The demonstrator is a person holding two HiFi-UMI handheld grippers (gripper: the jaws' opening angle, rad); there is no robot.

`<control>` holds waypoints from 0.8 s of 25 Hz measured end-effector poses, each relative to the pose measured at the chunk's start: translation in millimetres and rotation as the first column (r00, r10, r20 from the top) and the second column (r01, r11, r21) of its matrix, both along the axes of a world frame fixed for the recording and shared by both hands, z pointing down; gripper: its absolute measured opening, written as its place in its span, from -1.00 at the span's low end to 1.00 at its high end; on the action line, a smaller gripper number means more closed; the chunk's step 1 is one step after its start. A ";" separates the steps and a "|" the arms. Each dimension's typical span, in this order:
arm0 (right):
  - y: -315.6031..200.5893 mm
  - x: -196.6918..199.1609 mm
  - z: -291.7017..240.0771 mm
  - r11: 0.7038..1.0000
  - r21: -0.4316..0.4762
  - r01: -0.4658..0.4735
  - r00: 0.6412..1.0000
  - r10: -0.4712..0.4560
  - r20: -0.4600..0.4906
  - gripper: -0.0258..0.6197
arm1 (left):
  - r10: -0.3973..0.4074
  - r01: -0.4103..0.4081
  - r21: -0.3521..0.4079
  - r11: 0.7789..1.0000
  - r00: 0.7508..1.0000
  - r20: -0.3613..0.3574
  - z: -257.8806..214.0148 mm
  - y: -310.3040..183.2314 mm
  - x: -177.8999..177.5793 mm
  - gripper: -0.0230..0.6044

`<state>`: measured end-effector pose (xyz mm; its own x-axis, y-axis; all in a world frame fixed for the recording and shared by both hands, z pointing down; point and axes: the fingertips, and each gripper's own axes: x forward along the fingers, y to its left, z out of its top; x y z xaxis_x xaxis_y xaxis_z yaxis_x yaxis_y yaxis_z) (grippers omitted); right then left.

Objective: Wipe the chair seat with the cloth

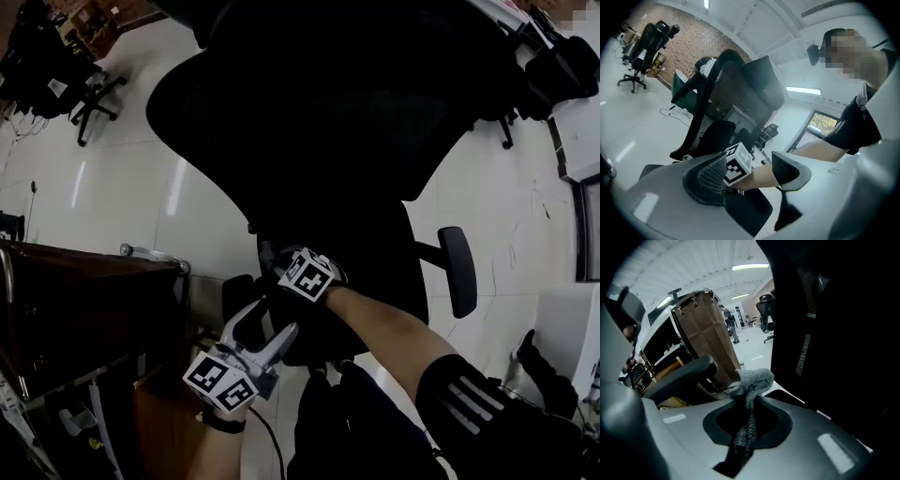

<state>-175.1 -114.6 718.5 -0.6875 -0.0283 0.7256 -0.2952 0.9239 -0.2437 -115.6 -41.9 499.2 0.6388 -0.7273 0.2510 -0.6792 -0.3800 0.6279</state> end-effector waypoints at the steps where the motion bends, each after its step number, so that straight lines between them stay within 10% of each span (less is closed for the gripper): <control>1: -5.6 -4.2 15.0 1.000 0.007 0.004 1.000 -0.004 -0.016 -0.83 | -0.004 0.004 0.003 1.000 1.000 0.007 8.7 -2.7 -0.6 0.11; 13: -33.8 -6.3 103.8 0.998 0.048 0.039 0.998 -0.037 -0.045 -0.83 | 0.003 -0.003 -0.028 1.000 1.000 0.002 67.9 -10.3 8.2 0.11; 20: -52.5 98.1 129.0 0.986 0.120 0.117 0.967 -0.086 -0.242 -0.83 | 0.033 -0.033 -0.037 0.999 0.999 -0.023 75.4 -24.5 37.3 0.12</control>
<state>-77.0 -167.1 847.5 -0.5026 -0.0736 0.8614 -0.2323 0.9712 -0.0526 -78.2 -66.4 574.6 0.6681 -0.6962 0.2624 -0.6521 -0.3782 0.6571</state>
